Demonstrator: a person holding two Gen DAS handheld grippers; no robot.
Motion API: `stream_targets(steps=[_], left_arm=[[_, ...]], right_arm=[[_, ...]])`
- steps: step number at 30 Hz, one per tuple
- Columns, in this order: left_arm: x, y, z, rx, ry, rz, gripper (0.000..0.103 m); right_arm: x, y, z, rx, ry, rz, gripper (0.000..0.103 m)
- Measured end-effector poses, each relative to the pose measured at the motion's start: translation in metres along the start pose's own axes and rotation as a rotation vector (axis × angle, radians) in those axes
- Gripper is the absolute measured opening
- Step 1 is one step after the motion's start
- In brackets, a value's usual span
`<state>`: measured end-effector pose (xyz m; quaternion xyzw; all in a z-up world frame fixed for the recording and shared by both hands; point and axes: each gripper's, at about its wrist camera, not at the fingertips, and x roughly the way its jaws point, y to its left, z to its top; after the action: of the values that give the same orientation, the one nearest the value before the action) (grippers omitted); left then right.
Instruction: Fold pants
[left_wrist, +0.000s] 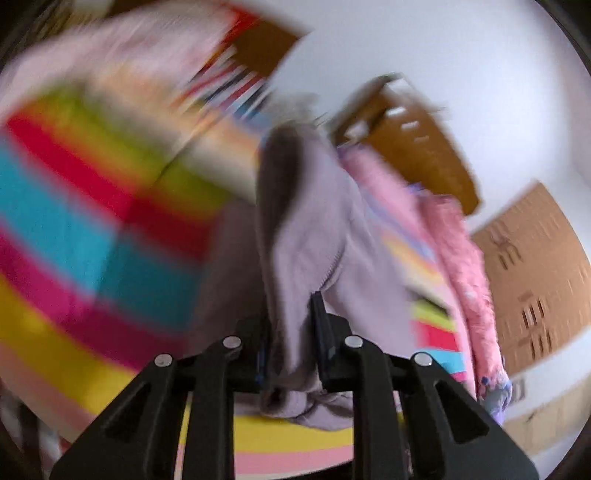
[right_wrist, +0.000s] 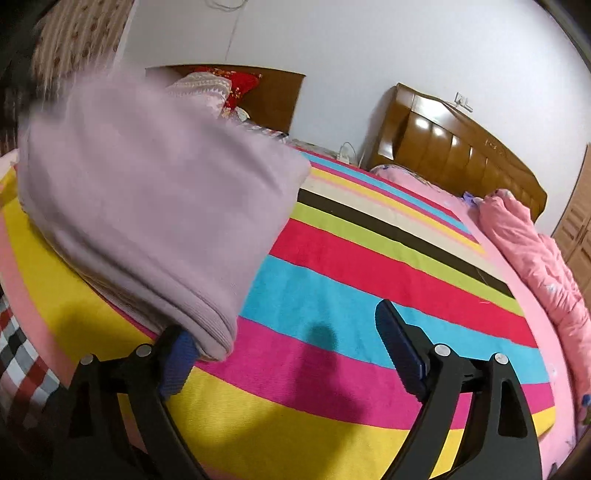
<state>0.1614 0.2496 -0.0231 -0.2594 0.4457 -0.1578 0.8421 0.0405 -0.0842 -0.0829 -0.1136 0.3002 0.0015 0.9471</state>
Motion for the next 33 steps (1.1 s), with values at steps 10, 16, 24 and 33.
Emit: stream_targets(steps=[10, 16, 24, 33], left_arm=[[-0.006, -0.003, -0.013, 0.021, -0.088, -0.059, 0.021], [-0.037, -0.042, -0.021, 0.132, -0.194, 0.036, 0.019], [-0.012, 0.016, -0.030, -0.035, -0.138, -0.051, 0.033], [-0.070, -0.076, -0.045, 0.185, -0.327, 0.175, 0.085]], right_arm=[[-0.003, -0.003, 0.000, 0.012, 0.015, 0.015, 0.085], [0.000, -0.009, 0.003, 0.026, 0.025, 0.036, 0.085], [0.002, -0.013, 0.004, 0.019, 0.027, 0.051, 0.085], [-0.039, -0.042, 0.018, 0.016, -0.051, 0.536, 0.086]])
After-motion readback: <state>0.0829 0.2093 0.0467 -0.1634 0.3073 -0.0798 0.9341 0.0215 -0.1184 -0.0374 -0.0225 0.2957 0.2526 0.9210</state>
